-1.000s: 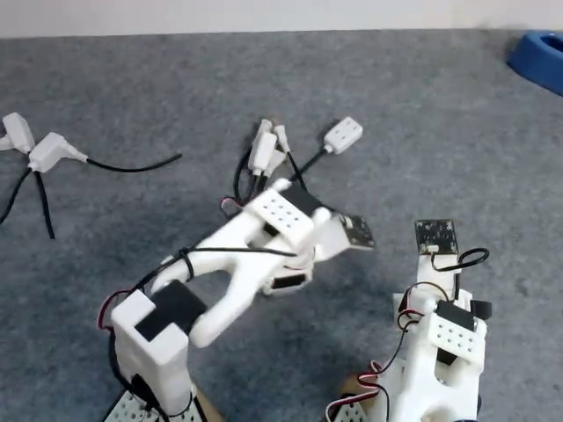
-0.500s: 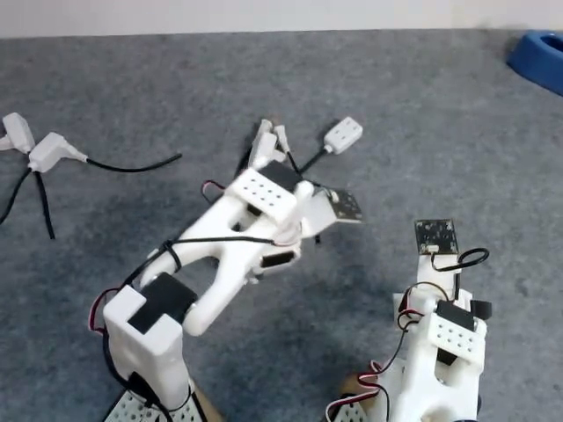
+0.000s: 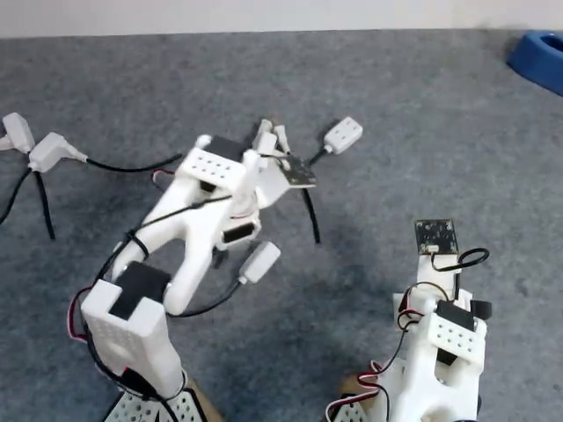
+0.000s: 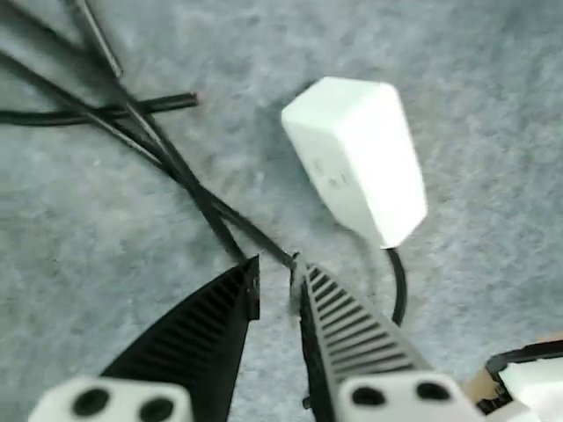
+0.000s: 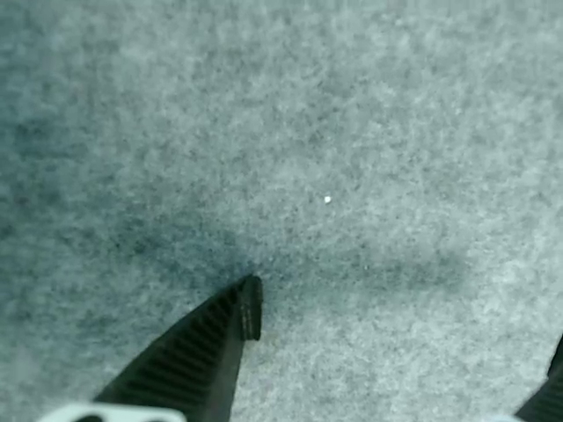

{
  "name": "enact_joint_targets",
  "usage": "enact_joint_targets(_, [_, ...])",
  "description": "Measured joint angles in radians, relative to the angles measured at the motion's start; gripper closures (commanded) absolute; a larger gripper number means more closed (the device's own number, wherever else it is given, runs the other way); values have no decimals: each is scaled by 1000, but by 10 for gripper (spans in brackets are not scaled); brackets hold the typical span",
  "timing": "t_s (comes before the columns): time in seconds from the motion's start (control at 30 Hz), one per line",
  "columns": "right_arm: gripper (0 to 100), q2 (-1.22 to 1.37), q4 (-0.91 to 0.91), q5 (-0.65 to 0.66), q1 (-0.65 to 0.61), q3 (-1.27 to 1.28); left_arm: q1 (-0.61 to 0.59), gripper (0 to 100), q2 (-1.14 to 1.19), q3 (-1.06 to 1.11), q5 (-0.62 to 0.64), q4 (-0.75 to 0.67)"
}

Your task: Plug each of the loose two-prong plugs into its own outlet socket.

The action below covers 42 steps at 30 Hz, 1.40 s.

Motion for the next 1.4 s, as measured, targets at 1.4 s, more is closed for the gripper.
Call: enact_joint_targets(1.4, [523, 0, 0, 0, 0, 0, 110, 913, 72, -60, 52, -14])
